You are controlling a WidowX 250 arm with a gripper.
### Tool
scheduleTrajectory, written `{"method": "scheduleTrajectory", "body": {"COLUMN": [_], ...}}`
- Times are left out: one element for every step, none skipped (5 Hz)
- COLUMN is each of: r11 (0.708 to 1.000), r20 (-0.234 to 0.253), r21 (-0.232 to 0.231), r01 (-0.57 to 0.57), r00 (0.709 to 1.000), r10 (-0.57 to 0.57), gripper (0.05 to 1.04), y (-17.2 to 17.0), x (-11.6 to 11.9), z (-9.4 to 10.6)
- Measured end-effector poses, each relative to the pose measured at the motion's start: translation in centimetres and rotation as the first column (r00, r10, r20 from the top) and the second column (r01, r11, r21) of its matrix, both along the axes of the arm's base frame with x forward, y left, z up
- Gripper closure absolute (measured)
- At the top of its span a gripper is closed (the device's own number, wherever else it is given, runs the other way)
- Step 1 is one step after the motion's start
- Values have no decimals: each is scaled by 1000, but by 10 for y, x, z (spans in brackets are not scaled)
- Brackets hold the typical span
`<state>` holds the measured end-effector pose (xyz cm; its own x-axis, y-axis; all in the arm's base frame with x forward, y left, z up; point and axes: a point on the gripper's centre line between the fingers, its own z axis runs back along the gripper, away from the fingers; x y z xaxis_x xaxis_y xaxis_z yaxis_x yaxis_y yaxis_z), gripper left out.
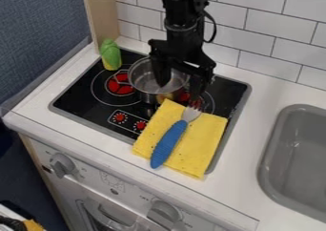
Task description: Moved the bucket to the lower left
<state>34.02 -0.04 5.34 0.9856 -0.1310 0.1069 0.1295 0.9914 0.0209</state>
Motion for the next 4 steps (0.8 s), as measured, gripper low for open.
{"method": "scheduleTrajectory", "body": {"r11": [1000, 999, 999, 1000], "r20": [-27, -56, -56, -56], "r21": [19, 29, 28, 29], "r01": [0, -16, -14, -8], "r00": [1000, 998, 998, 998], "r10": [0, 18, 16, 10], "gripper": [83, 131, 409, 711], "y": [3, 6, 8, 8], "x": [8, 13, 17, 17], "z": [-12, -27, -29, -29]}}
